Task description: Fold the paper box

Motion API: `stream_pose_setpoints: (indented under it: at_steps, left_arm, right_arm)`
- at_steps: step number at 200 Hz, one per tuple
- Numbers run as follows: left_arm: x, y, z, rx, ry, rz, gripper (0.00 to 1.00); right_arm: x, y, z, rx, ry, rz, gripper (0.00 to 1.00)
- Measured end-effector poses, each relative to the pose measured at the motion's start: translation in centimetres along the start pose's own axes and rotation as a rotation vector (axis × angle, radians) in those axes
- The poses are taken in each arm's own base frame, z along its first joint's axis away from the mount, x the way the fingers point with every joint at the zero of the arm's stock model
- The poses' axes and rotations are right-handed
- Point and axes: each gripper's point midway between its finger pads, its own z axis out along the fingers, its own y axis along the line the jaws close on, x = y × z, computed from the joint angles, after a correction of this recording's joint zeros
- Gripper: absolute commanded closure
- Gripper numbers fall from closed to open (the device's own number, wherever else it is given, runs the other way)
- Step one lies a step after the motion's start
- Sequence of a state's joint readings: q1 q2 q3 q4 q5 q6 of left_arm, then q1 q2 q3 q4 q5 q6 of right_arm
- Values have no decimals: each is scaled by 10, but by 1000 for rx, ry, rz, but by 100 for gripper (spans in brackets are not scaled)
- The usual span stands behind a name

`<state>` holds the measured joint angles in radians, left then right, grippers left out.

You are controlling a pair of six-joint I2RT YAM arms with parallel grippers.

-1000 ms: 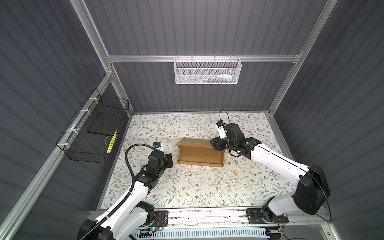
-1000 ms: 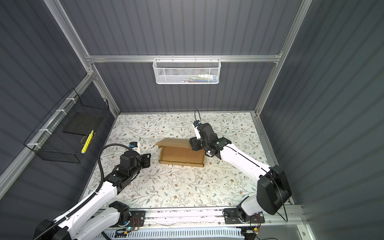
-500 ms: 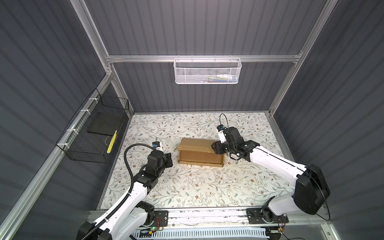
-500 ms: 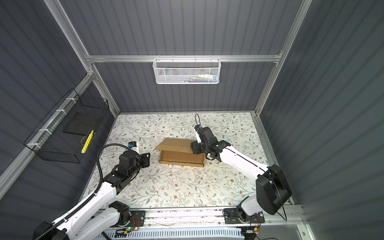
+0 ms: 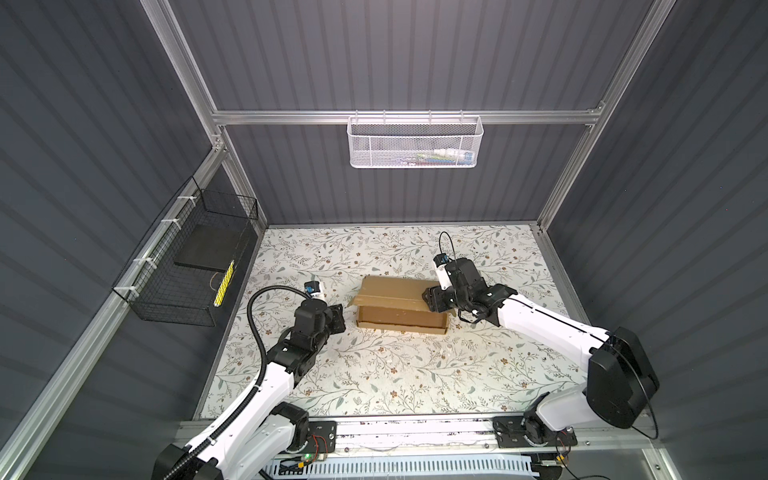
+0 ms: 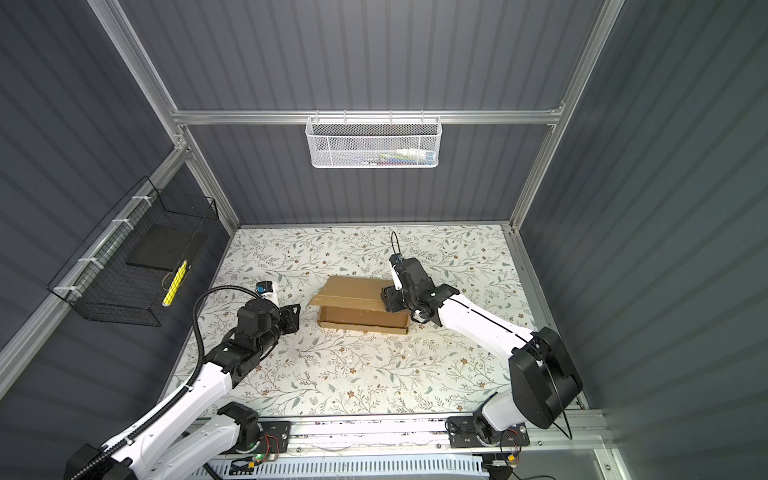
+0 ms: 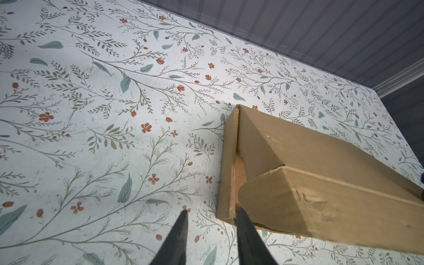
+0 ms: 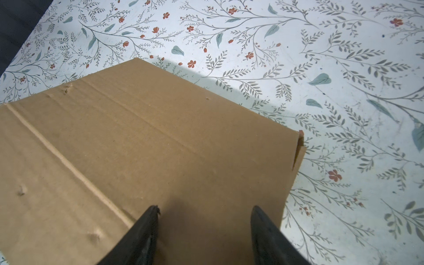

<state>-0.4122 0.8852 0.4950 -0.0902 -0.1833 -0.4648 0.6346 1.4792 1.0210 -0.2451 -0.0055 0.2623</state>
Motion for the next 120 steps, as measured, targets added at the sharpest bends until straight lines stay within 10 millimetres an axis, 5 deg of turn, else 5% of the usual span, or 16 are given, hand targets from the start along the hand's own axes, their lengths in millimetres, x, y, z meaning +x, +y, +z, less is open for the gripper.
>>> stream_pose_setpoints:
  at_steps: [120]
  left_arm:
    - [0, -5, 5, 15, 21, 2, 63]
  right_arm:
    - [33, -5, 19, 11, 69, 38, 36]
